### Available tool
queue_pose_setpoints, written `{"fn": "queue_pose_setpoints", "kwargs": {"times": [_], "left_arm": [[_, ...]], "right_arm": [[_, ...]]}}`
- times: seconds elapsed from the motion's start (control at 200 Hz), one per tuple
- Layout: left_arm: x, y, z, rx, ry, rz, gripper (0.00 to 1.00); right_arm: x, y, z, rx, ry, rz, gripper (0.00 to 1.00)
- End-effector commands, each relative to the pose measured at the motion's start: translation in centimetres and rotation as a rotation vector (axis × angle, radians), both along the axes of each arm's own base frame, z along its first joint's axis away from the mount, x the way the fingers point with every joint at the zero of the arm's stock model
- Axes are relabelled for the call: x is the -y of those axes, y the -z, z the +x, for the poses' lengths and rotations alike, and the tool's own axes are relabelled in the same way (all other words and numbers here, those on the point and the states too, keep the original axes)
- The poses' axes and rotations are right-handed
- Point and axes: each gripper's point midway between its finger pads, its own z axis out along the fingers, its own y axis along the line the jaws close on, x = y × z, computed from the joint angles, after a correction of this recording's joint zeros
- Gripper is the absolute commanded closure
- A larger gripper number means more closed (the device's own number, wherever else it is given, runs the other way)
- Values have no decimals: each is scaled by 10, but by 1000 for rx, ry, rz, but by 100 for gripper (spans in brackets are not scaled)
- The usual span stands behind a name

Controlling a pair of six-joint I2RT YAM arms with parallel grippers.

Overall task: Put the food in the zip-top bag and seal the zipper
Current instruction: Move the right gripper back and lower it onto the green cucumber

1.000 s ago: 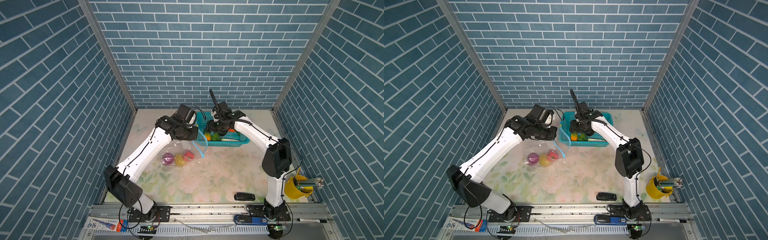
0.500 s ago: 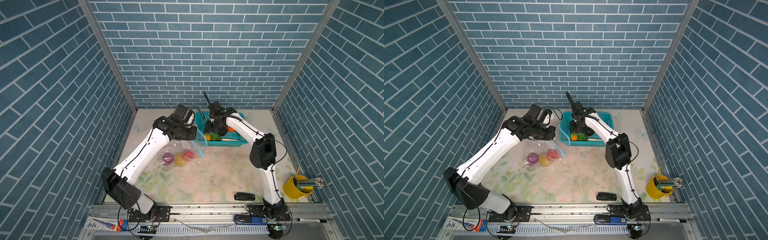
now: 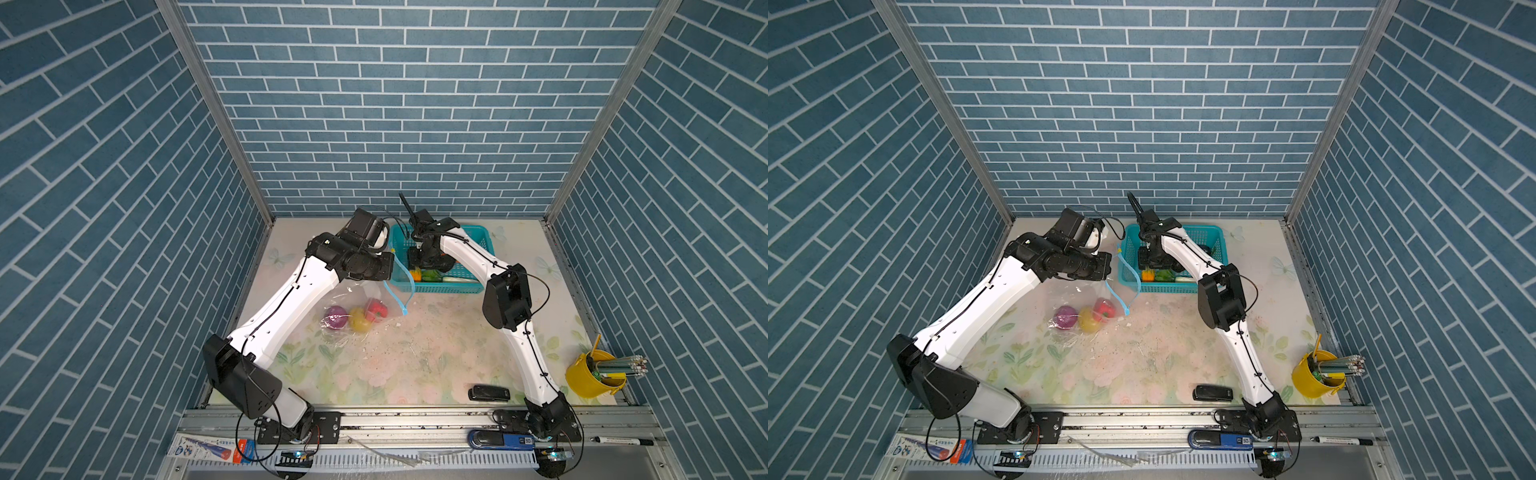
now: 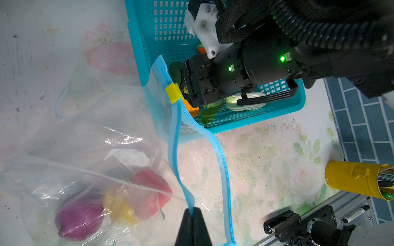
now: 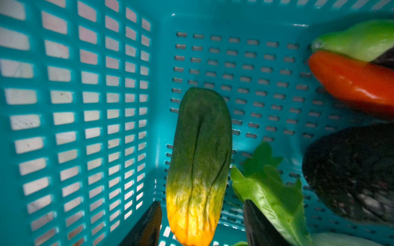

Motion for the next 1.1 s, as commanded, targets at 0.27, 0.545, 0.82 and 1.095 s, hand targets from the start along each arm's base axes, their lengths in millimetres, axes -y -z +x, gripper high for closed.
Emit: {"fn": "queue_pose_setpoints", "kwargs": {"times": [0.27, 0.545, 0.82, 1.095], "left_arm": [[-2, -5, -1, 15, 6, -11, 100], [-3, -4, -1, 13, 4, -8, 100], [-3, -4, -1, 14, 5, -8, 100], [3, -5, 3, -1, -1, -34, 100]], "right_arm": [[-7, 18, -4, -32, -25, -21, 37], [-14, 31, -10, -79, -32, 3, 39], [-16, 32, -15, -107, -23, 20, 47], [-15, 5, -13, -86, 1, 79, 53]]}}
